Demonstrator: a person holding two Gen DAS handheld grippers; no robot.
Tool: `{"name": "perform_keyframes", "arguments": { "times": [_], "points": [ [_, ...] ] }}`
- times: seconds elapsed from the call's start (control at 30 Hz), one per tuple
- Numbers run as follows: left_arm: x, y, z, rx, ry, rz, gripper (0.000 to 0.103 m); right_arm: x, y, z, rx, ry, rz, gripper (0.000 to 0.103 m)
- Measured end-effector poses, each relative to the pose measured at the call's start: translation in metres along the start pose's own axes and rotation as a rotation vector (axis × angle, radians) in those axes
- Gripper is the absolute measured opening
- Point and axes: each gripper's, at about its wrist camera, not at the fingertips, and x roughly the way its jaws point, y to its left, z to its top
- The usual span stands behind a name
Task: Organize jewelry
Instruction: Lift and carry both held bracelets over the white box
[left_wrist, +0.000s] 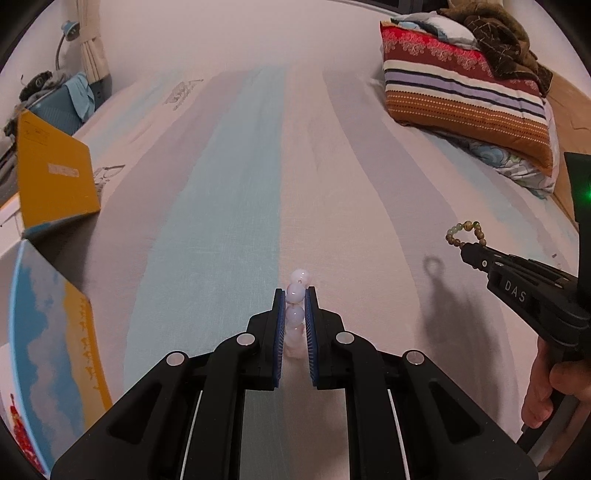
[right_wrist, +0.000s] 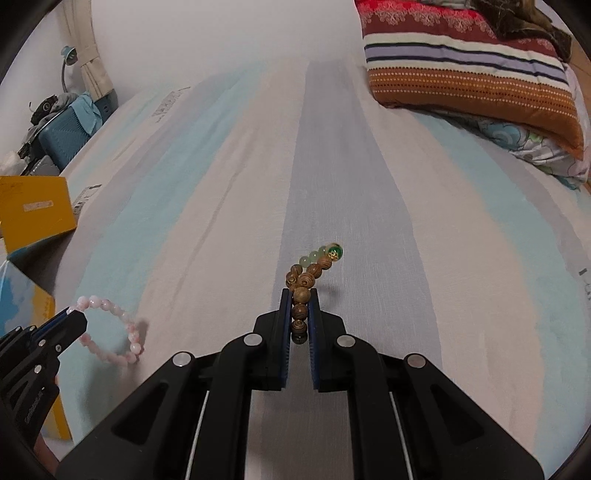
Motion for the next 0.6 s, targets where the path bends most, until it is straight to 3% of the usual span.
{"name": "perform_keyframes", "arguments": {
  "times": [0.6],
  "points": [
    [-0.071,-0.002,-0.018,0.006,-0.04,0.015,0.01,-0.083,0.02,-0.031,-0.039,-0.045,0.0,0.007]
  ]
}}
